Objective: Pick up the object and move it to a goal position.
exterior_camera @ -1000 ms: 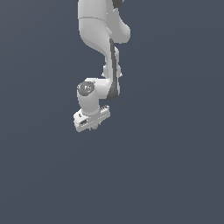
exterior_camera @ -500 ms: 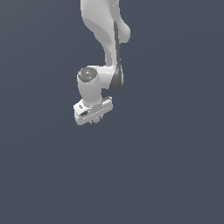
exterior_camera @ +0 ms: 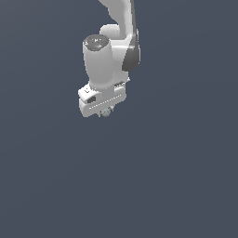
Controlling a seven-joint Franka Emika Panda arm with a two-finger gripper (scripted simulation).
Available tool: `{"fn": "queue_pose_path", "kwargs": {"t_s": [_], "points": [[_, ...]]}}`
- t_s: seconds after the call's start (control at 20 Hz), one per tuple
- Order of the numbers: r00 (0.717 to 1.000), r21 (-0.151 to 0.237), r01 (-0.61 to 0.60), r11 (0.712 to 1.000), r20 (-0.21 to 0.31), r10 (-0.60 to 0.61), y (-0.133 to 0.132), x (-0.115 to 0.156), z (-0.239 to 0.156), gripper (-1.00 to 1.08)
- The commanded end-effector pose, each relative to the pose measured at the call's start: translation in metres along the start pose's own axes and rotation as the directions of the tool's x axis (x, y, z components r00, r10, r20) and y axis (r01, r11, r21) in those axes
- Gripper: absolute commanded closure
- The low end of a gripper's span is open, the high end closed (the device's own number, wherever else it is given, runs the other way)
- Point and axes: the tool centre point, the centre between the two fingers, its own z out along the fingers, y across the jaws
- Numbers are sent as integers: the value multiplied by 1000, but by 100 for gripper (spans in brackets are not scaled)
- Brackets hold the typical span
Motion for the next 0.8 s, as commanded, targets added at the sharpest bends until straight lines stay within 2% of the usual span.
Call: {"fn": "queue_pose_path", "kwargs": {"t_s": [0.0,0.4,0.75], "points": [[1000,0,0,1000,0,0,-8,2,-29,108],[1000,1,0,1000,0,0,-27,9,-111,108],[1000,1,0,1000,0,0,-37,14,-158,108]]}}
